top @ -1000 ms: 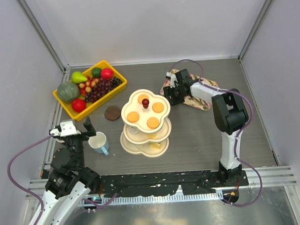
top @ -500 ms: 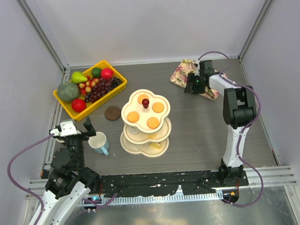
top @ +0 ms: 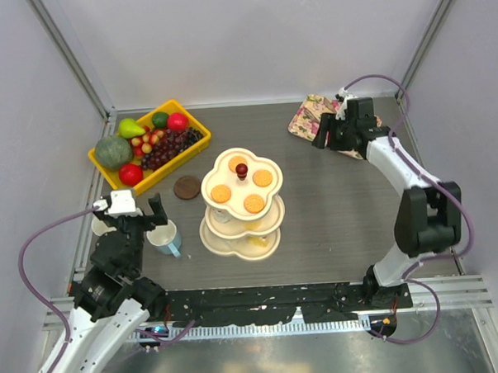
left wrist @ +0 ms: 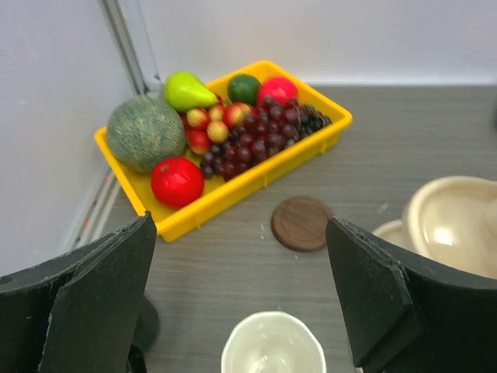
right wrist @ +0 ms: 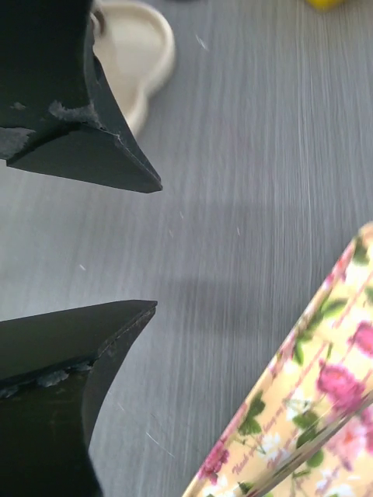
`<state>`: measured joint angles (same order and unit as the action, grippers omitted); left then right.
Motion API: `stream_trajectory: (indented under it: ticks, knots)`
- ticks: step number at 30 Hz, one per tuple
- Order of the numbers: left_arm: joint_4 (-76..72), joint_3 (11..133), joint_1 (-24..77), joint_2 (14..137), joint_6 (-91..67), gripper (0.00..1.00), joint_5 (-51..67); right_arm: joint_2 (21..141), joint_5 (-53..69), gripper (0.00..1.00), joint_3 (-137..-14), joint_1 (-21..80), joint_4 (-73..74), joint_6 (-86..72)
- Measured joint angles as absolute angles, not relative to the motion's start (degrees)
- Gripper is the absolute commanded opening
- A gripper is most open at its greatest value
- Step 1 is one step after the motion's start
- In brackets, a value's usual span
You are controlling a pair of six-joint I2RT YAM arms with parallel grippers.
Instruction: Serve the afternoon tea
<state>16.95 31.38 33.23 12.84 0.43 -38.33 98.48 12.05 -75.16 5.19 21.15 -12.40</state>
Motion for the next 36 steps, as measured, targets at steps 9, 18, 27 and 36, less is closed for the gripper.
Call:
stream_trajectory:
  ticks: [9,18,27,36]
  knots:
    - [31.7,45.3,33.2,27.2,-10.3,0.99,-27.6,74.0,12.5,0.65,-62.8,12.8,18.4,-12.4]
    - [37.6,46.5,33.2,40.8,-20.3,0.99,-17.6,57.6,12.5,0.68,-53.0,14.8,19.0,-13.1]
    - [37.3,44.1,33.2,46.5,-25.8,0.99,-13.3,47.5,10.2,0.73,-52.2,14.8,20.1,-12.3]
    - [34.2,43.9,33.0,50.1,-27.5,0.99,-12.3,42.5,7.3,0.74,-51.0,14.8,21.9,-10.8]
